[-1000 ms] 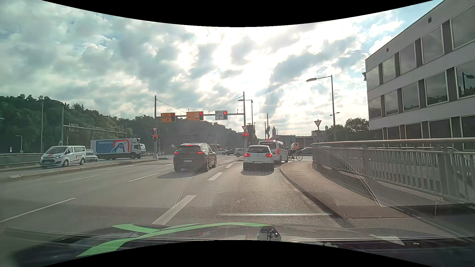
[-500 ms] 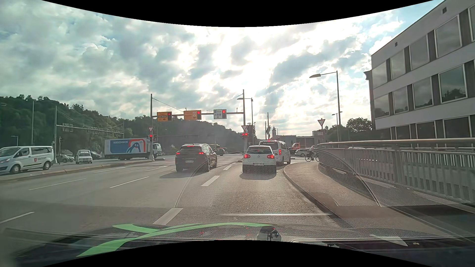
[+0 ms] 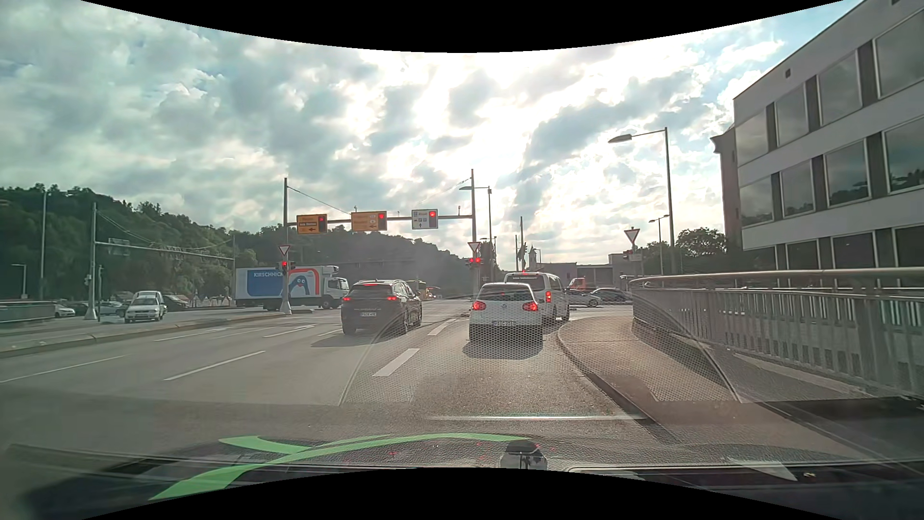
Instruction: Follow the waypoints while adhering to traffic rules and regulations
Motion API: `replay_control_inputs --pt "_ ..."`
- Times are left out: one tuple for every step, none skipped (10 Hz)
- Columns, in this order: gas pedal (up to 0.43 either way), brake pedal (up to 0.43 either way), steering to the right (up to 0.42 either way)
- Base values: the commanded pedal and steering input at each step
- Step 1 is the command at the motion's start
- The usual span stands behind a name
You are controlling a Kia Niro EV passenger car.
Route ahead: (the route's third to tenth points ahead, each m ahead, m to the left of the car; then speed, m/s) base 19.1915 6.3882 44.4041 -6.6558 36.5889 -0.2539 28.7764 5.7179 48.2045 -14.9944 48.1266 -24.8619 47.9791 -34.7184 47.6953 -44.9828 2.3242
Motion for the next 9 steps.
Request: replay_control_inputs --pt "0.000 0.110 0.008" --pt "0.000 0.116 0.009" --pt "0.000 0.116 0.009" --pt "0.000 0.122 0.009" --pt "0.000 0.122 0.009" --pt "0.000 0.122 0.009" --pt "0.000 0.134 0.009" --pt "0.000 0.140 0.009" --pt "0.000 0.140 0.009"
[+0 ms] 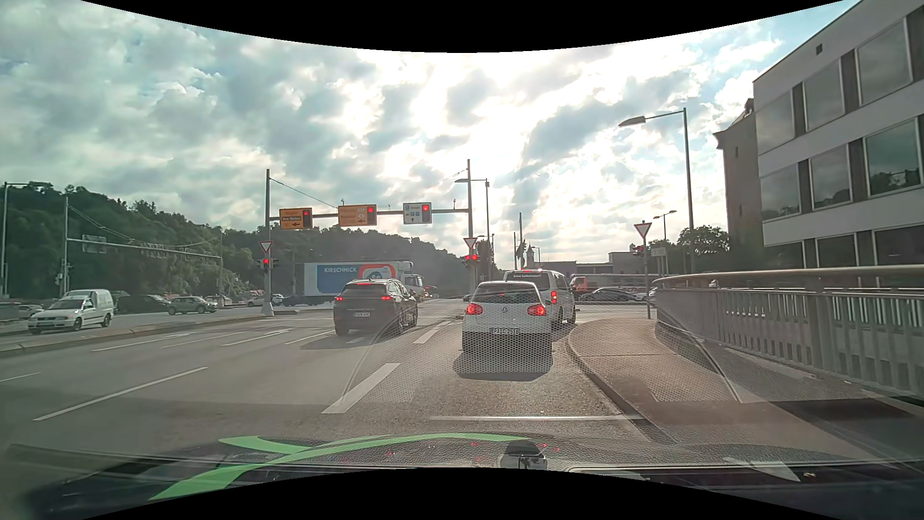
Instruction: Follow the waypoints while adhering to traffic rules and regulations
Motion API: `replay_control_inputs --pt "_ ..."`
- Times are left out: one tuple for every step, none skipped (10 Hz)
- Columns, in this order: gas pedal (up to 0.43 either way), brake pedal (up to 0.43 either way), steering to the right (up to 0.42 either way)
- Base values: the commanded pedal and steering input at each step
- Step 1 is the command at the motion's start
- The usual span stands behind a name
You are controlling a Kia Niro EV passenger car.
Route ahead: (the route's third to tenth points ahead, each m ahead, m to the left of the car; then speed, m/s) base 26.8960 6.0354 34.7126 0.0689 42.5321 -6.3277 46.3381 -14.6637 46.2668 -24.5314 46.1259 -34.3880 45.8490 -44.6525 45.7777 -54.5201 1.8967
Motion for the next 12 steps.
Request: replay_control_inputs --pt "0.000 0.140 0.009" --pt "0.000 0.140 0.009" --pt "0.000 0.116 0.009" --pt "0.000 0.128 0.009" --pt "0.000 0.134 0.009" --pt "0.000 0.146 0.009" --pt "0.000 0.165 0.009" --pt "0.000 0.165 0.009" --pt "0.000 0.146 0.009" --pt "0.000 0.098 0.009" --pt "0.000 0.049 0.009" --pt "0.000 0.030 0.009"
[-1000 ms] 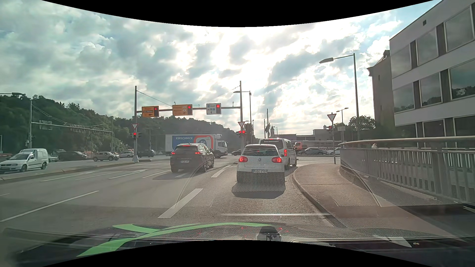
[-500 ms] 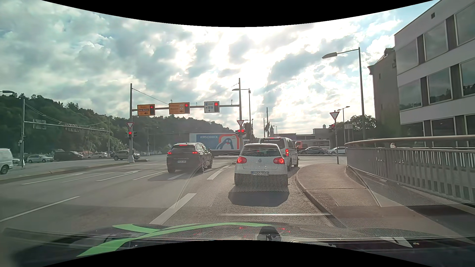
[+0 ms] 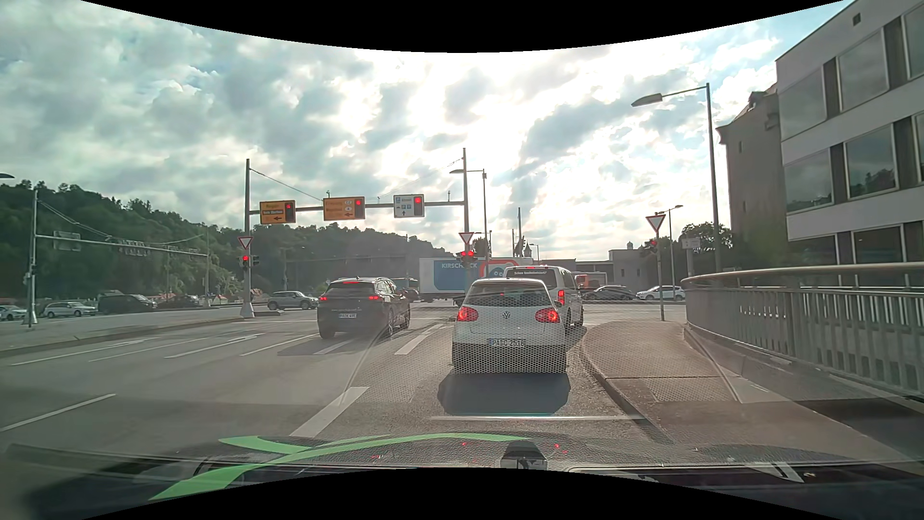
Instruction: Follow the waypoints while adhering to traffic rules and regulations
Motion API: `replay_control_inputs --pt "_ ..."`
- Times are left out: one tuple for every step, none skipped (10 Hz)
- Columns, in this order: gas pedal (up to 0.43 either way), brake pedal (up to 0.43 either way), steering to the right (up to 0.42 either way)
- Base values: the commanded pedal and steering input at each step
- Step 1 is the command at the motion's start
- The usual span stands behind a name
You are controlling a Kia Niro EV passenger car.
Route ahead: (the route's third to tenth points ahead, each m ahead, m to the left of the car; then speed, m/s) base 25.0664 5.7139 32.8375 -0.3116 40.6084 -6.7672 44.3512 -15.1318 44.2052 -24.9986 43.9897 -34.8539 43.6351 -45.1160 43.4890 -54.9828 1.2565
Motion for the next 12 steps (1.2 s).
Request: replay_control_inputs --pt "0.000 0.043 0.009" --pt "0.000 0.067 0.009" --pt "0.000 0.085 0.009" --pt "0.000 0.110 0.009" --pt "0.000 0.134 0.009" --pt "0.000 0.165 0.009" --pt "0.000 0.183 0.009" --pt "0.000 0.189 0.009" --pt "0.000 0.201 0.009" --pt "0.000 0.220 0.009" --pt "0.000 0.232 0.009" --pt "0.000 0.250 0.009"
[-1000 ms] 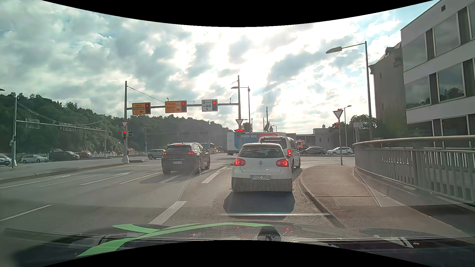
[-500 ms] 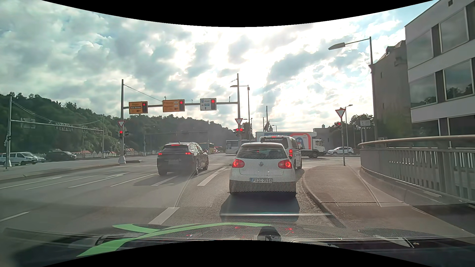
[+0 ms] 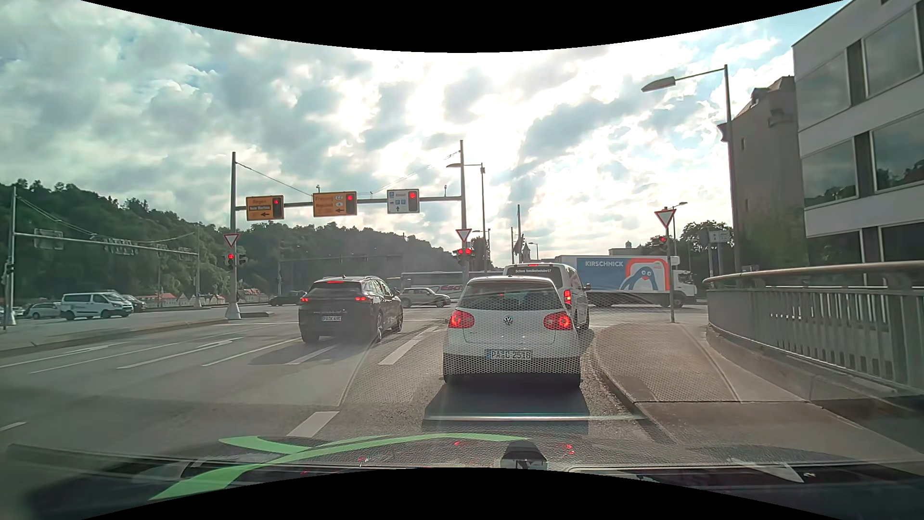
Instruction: Follow the waypoints while adhering to traffic rules and regulations
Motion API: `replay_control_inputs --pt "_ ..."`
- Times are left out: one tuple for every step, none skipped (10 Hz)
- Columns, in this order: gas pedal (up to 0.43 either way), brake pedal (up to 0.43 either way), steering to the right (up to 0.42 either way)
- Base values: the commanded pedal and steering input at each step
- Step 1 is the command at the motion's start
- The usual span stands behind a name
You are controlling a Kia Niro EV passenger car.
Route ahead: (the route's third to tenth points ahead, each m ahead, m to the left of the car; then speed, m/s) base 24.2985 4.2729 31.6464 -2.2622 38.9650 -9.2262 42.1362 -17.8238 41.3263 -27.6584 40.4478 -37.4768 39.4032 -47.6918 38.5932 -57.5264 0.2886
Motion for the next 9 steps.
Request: replay_control_inputs --pt "0.000 0.274 0.009" --pt "0.000 0.293 0.009" --pt "0.000 0.287 0.009" --pt "0.000 0.280 0.009" --pt "0.000 0.299 0.009" --pt "0.000 0.329 0.009" --pt "0.000 0.366 0.009" --pt "0.000 0.372 0.009" --pt "0.000 0.372 0.009"
